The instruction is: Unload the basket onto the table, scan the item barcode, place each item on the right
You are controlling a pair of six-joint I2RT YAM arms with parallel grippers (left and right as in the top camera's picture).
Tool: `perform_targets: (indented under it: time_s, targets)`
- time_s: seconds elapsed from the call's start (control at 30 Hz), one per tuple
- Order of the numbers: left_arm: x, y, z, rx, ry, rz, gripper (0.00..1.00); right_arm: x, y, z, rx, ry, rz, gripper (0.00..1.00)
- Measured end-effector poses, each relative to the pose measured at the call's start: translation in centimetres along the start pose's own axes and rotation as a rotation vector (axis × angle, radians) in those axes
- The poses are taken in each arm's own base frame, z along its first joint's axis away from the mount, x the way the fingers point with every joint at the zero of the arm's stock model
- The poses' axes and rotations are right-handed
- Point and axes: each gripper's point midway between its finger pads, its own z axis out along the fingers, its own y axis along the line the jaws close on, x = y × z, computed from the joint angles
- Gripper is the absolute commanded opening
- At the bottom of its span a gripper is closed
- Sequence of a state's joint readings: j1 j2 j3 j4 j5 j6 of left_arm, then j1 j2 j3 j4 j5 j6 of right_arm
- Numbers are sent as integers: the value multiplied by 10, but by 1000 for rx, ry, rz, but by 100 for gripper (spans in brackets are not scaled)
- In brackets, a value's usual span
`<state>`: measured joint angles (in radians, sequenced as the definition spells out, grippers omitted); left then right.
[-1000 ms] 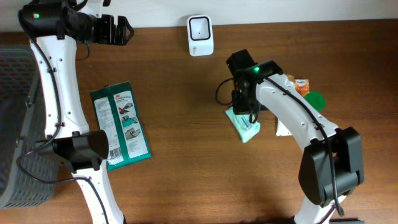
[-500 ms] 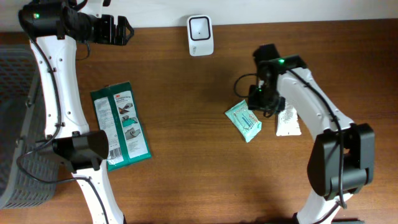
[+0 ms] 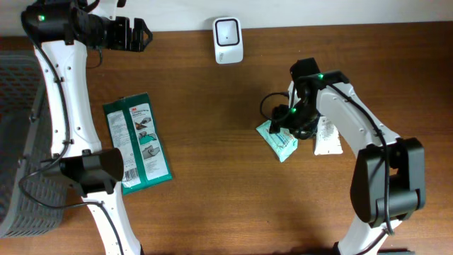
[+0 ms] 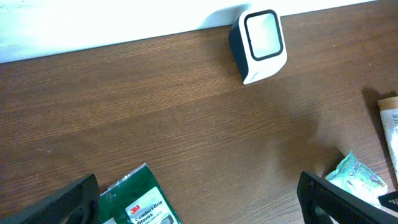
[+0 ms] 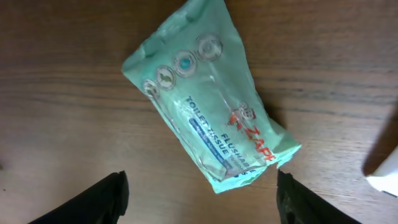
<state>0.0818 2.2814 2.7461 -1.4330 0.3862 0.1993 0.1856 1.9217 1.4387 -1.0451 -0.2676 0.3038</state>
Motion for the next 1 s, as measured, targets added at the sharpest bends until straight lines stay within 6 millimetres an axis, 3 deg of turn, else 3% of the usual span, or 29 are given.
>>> perform_targets:
  time_s: [0.13, 0.43, 0.53, 0.77, 1.0]
  targets:
    - [0, 0, 0, 0, 0, 0, 99, 8, -3, 15, -19, 23, 3, 74]
    - [0, 0, 0, 0, 0, 0, 99, 6, -1, 17, -36, 12, -19, 74]
    - [0, 0, 0, 0, 0, 0, 99, 7, -12, 10, -32, 32, 1, 75]
    - [0, 0, 0, 0, 0, 0, 99, -15, -35, -9, -59, -24, 32, 78]
    - [0, 0, 0, 0, 0, 0, 99, -7, -34, 14, -109, -21, 1, 78]
